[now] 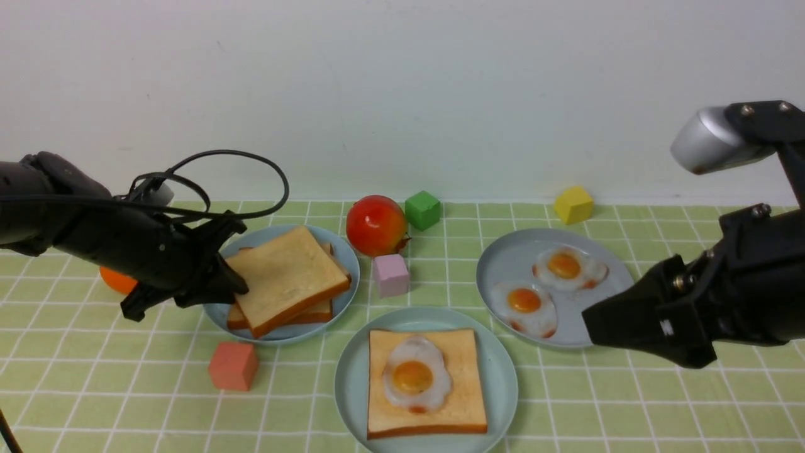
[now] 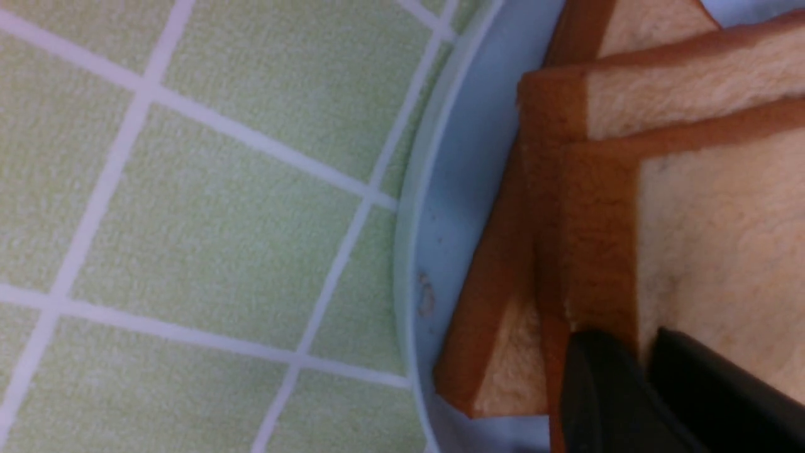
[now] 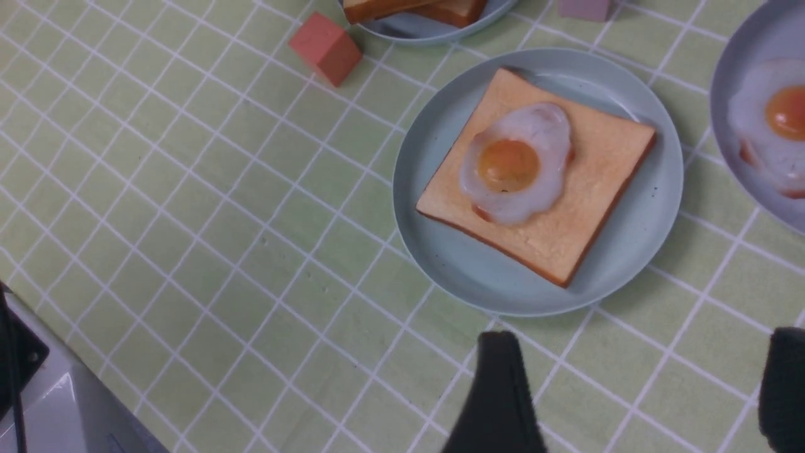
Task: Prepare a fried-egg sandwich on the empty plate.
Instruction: Use the left arm to grab a slice of bread, then use the left arm to place a slice of bread on the fried egg in the middle
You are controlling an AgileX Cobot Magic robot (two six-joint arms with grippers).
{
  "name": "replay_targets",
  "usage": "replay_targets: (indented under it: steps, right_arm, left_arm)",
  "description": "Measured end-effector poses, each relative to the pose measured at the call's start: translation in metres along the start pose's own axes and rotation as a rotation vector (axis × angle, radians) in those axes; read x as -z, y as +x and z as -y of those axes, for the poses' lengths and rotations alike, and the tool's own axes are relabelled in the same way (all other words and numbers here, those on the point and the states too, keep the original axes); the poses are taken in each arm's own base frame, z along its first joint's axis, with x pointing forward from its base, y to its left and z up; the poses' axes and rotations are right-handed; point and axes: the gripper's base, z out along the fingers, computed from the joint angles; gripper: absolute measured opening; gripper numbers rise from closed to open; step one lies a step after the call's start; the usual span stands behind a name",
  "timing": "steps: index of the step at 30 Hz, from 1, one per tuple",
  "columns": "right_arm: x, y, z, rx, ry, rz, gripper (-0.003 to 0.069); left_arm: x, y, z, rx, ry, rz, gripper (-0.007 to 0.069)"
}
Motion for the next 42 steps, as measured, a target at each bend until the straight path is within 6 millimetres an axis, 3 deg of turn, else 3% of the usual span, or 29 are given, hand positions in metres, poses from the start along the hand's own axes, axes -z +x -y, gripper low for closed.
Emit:
replay_targets:
  steps: [7,13,17,19,22,26,27,29,32,37,40,42]
  right_arm:
    - [0.000,0.002,-0.001,0.000,-0.007,-0.019,0.0528]
    - [0.000,0.003,-0.001,0.000,-0.012,-0.032,0.0528]
    - [0.000,0.003,-0.002,-0.008,-0.021,-0.030,0.0528]
    - [0.000,0.003,-0.002,-0.010,-0.023,-0.028,0.0528]
    - [0.000,0.002,-0.002,-0.015,-0.025,-0.018,0.0528]
    - [0.000,0.001,-0.003,-0.019,-0.028,-0.011,0.0527]
    - [0.000,0.001,-0.003,-0.019,-0.028,-0.010,0.0527]
    - [0.000,0.001,-0.003,-0.019,-0.028,-0.011,0.0526]
    - [0.000,0.001,-0.003,-0.019,-0.028,-0.011,0.0503]
    - [0.000,0.001,-0.003,-0.019,-0.030,-0.016,0.0424]
    - [0.000,0.003,-0.003,-0.018,-0.034,-0.029,0.0330]
    - [0.000,0.003,-0.003,-0.024,-0.035,-0.033,0.0209]
  left_arm:
    - [0.011,0.000,0.005,-0.034,0.005,0.013,0.0038]
    - [0.061,0.000,0.029,-0.119,0.061,0.117,0.0038]
    - [0.097,0.014,0.048,-0.272,0.108,0.116,0.0038]
    - [0.099,0.021,0.052,-0.315,0.117,0.084,0.0038]
    - [0.090,0.043,0.067,-0.420,0.141,-0.024,0.0038]
    - [0.051,0.089,0.098,-0.548,0.163,-0.181,0.0038]
    - [0.051,0.089,0.098,-0.547,0.163,-0.178,0.0038]
    - [0.025,0.108,0.106,-0.576,0.152,-0.231,0.0038]
    - [0.002,0.118,0.105,-0.531,0.121,-0.268,0.0038]
    - [-0.021,0.118,0.098,-0.475,0.081,-0.262,0.0038]
    - [-0.031,0.118,0.093,-0.462,0.064,-0.269,0.0038]
    - [-0.034,0.118,0.092,-0.455,0.059,-0.273,0.0043]
